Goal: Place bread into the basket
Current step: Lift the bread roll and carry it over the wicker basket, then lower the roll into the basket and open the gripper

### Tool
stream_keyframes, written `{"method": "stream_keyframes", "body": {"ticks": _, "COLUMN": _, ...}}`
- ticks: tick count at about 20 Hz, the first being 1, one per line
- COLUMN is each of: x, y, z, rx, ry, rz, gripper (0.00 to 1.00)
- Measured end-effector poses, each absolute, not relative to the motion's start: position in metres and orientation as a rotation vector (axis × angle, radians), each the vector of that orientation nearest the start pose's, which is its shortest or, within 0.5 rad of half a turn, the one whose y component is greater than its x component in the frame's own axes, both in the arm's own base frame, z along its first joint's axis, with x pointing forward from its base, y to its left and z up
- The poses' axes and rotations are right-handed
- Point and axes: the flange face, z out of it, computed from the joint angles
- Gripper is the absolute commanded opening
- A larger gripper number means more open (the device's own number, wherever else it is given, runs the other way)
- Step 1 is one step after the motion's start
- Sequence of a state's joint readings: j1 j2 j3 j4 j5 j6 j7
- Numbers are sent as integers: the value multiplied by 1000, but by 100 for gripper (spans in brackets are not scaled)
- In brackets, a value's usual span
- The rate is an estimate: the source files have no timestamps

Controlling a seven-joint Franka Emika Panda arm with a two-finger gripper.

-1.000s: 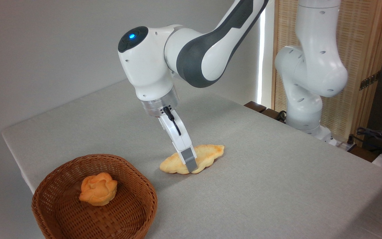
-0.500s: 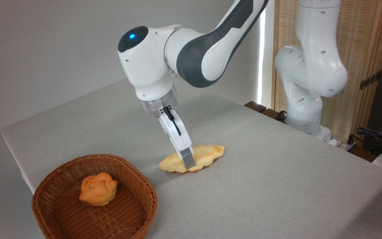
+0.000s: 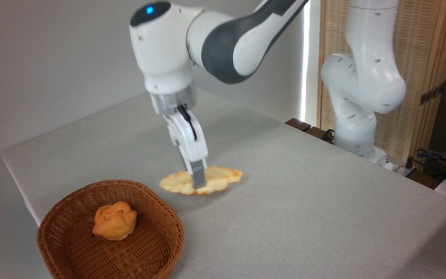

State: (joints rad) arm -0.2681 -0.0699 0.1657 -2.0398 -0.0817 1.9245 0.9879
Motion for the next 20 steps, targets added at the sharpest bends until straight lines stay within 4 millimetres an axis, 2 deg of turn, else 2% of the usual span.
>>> {"method": "stream_keyframes", "body": {"ticks": 4, "x": 545, "y": -58, "z": 503, "rx": -2770, "ry": 1544, "rz": -216, "gripper": 51}}
{"method": "stream_keyframes", "body": {"ticks": 8, "x": 565, "y": -58, "z": 510, "rx": -2774, "ry": 1362, "rz": -434, "gripper": 53}}
{"method": "stream_keyframes", "body": {"ticks": 9, "x": 570, "y": -58, "z": 511, "rx": -2762, "ry": 1343, "rz": -476, "gripper": 56}}
{"method": "stream_keyframes", "body": {"ticks": 11, "x": 578, "y": -58, "z": 511, "rx": -2735, "ry": 1313, "rz": -553, "gripper": 76}}
{"method": "stream_keyframes", "body": {"ticks": 12, "x": 581, "y": -58, "z": 511, "rx": -2724, "ry": 1301, "rz": -585, "gripper": 78}}
{"method": "stream_keyframes", "body": {"ticks": 13, "x": 584, "y": -58, "z": 510, "rx": -2727, "ry": 1281, "rz": -620, "gripper": 85}}
{"method": "stream_keyframes", "body": {"ticks": 14, "x": 586, "y": -58, "z": 510, "rx": -2748, "ry": 1244, "rz": -662, "gripper": 100}}
{"method": "stream_keyframes", "body": {"ticks": 17, "x": 594, "y": -54, "z": 513, "rx": -2795, "ry": 1118, "rz": -791, "gripper": 100}}
{"method": "stream_keyframes", "body": {"ticks": 20, "x": 597, "y": -53, "z": 512, "rx": -2808, "ry": 1077, "rz": -817, "gripper": 100}}
